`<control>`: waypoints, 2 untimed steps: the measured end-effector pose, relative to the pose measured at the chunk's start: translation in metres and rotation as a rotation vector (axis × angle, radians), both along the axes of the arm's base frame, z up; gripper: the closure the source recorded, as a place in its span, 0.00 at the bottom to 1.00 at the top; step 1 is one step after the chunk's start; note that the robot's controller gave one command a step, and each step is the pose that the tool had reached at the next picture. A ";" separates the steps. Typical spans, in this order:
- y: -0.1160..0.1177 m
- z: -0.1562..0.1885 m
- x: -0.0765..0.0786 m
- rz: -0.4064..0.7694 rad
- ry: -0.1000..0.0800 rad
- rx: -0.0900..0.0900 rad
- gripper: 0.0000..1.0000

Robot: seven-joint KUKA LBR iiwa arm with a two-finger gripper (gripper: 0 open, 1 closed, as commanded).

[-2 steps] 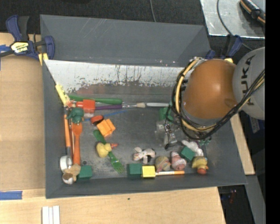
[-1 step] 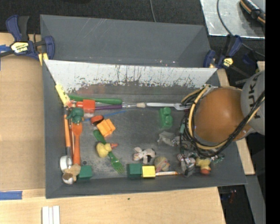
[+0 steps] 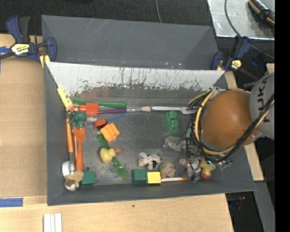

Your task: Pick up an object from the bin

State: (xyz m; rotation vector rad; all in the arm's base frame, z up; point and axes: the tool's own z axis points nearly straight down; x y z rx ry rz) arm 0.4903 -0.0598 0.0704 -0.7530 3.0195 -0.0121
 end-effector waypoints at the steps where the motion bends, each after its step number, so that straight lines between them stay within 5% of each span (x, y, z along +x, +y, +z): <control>1: 0.000 0.000 0.000 -0.001 0.000 0.000 0.00; 2: -0.029 0.052 0.011 0.076 -0.001 -0.001 0.00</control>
Offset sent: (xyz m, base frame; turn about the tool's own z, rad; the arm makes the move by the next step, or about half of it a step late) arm 0.0118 -0.0325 0.0573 -0.0835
